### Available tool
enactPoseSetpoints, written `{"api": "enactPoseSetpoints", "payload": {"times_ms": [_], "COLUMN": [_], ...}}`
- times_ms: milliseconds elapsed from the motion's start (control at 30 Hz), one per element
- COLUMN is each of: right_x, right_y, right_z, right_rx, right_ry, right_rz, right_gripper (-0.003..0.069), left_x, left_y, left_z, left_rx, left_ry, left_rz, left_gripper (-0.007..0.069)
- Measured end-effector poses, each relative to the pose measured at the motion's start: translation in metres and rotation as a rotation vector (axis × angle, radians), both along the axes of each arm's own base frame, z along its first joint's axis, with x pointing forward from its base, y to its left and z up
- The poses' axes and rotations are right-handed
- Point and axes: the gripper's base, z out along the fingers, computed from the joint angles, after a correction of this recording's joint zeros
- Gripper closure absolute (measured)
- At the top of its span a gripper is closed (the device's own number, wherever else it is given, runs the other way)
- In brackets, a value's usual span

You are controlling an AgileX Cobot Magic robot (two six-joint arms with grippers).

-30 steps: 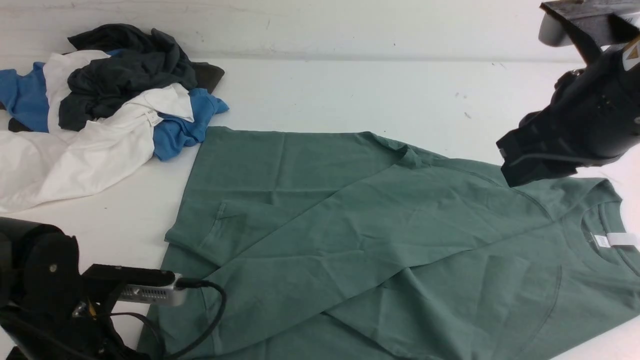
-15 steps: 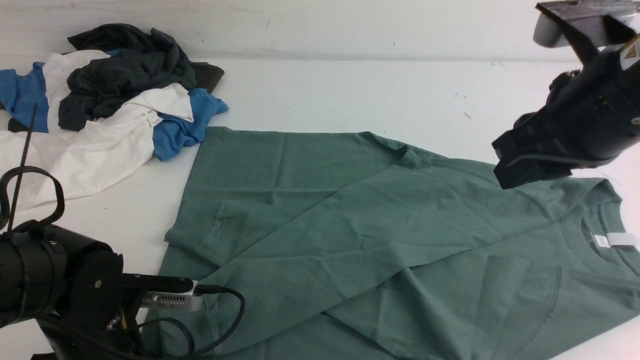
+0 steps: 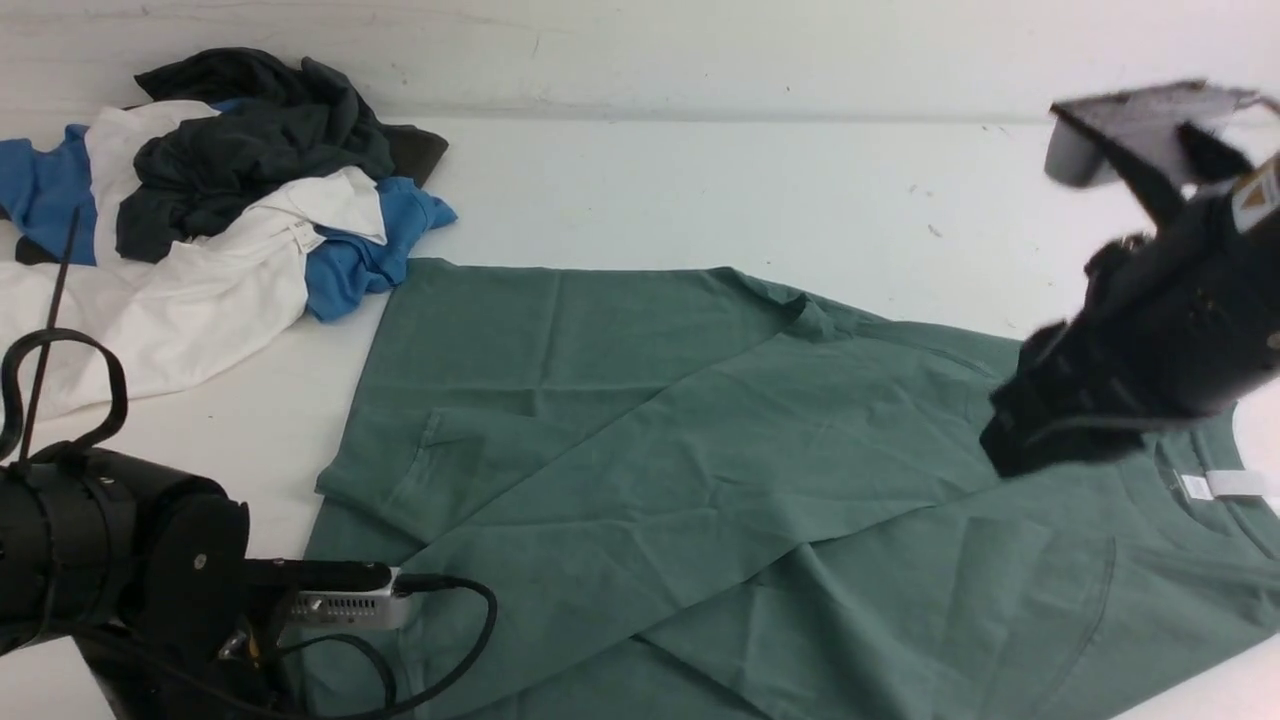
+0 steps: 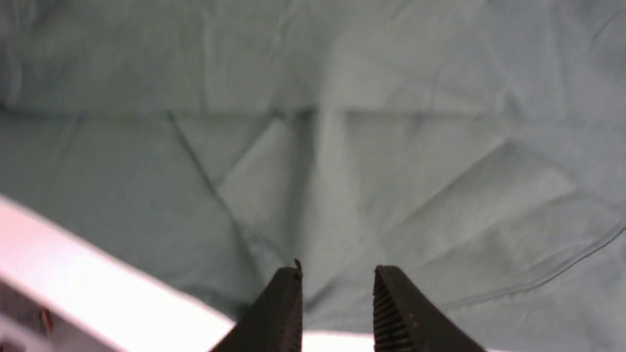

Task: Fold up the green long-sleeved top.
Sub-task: Use both arms simultaneously to clamp the lower edge of the clothing fabric

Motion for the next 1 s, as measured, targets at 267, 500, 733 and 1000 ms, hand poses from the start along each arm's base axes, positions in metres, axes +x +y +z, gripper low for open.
{"api": "enactPoseSetpoints", "payload": {"times_ms": [267,500,733,1000], "right_x": [-0.059,-0.067,-0.061,-0.055], "right_y": [0.024,0.034,0.051,0.058], "right_z": [-0.084,-0.125,-0.15,-0.161], "right_rx": [-0.165,-0.199,-0.225,-0.226], "right_ry": [0.203,0.105,0.102,0.066], "right_rz": [0.158,0.091,0.135,0.113], "right_gripper": [0.0427,0.0263,0.0146,0.0298], "left_x": [-0.013,-0.015,-0.015,-0.015], "left_y": [0.012,0.013,0.013,0.013], "left_z": [0.032,0.037,0.037,0.037], "left_rx": [0.035,0.029,0.028,0.028], "left_ry": [-0.107,-0.135,-0.139,-0.139], "left_rz": [-0.027,-0.023,-0.017,-0.005], "left_gripper": [0.0608,0.0608,0.0608,0.0608]}}
